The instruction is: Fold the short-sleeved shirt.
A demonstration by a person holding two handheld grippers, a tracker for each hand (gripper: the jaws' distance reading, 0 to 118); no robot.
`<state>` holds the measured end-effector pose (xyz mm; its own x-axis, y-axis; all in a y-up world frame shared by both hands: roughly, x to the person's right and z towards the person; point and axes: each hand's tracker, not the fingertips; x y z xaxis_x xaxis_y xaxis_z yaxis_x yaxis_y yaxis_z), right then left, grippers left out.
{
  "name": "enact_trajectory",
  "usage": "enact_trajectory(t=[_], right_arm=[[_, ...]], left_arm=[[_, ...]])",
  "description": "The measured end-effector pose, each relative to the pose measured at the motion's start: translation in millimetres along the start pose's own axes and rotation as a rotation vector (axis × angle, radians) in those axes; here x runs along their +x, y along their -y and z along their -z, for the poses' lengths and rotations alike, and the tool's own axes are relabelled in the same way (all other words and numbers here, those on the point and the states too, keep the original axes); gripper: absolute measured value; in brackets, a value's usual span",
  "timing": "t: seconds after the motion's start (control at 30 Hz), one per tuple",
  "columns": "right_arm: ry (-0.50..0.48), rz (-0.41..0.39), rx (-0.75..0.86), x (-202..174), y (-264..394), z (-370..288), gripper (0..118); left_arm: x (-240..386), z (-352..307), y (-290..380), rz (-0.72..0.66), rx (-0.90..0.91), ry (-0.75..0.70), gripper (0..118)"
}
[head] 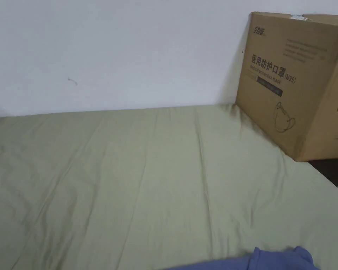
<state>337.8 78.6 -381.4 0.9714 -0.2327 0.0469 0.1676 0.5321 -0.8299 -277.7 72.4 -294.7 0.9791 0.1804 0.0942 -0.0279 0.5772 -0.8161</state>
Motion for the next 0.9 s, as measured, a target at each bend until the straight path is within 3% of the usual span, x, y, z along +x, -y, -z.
enact_trajectory(t=[0.03, 0.1, 0.17, 0.23, 0.27, 0.3, 0.47, 0.53, 0.57, 0.6, 0.63, 0.67, 0.7, 0.73, 0.8, 0.9], right_arm=[[0.005, -0.003, 0.010, 0, 3, 5, 16], [0.058, -0.040, 0.049, -12, -1, 7, 48], [0.101, -0.096, 0.029, -22, -6, 5, 54], [0.140, -0.153, 0.040, -19, -10, 1, 93], [0.116, -0.186, 0.076, -25, -13, -11, 102], [0.080, -0.215, 0.124, -31, -17, -23, 103], [-0.052, -0.293, 0.412, -100, -20, -101, 103], [-0.092, -0.264, 0.613, -122, -10, -119, 102], [-0.119, -0.248, 0.700, -131, -4, -124, 98], [-0.139, -0.231, 0.772, -138, 2, -127, 79], [-0.133, -0.214, 0.841, -146, 8, -129, 43], [-0.095, -0.209, 0.897, -155, 12, -128, 4], [-0.018, -0.211, 0.919, -164, 15, -125, 0], [-0.006, -0.205, 0.923, -168, 17, -124, 0], [-0.074, -0.187, 0.879, -170, 16, -124, 0], [-0.061, -0.194, 0.889, -171, 17, -126, 0]], left_arm=[[6, 3, 2, 0.010, 0.003, -0.011, 27], [7, 9, 7, 0.022, 0.003, -0.039, 52], [10, 1, 0, -0.003, 0.023, -0.017, 56], [17, -10, -8, -0.008, 0.038, -0.051, 96], [18, -20, -12, 0.005, 0.090, -0.084, 113], [20, -32, -17, 0.005, 0.162, -0.086, 118], [45, -86, -42, -0.122, 0.466, -0.060, 117], [61, -98, -47, -0.162, 0.565, -0.054, 109], [81, -107, -47, -0.147, 0.649, -0.118, 95], [94, -111, -44, -0.114, 0.729, -0.199, 51], [106, -112, -42, -0.067, 0.781, -0.264, 10], [117, -113, -41, -0.041, 0.811, -0.318, 0], [133, -116, -37, -0.036, 0.855, -0.340, 0], [138, -119, -34, -0.039, 0.887, -0.306, 0], [146, -123, -31, -0.045, 0.890, -0.279, 0], [148, -125, -30, -0.031, 0.878, -0.276, 0]])
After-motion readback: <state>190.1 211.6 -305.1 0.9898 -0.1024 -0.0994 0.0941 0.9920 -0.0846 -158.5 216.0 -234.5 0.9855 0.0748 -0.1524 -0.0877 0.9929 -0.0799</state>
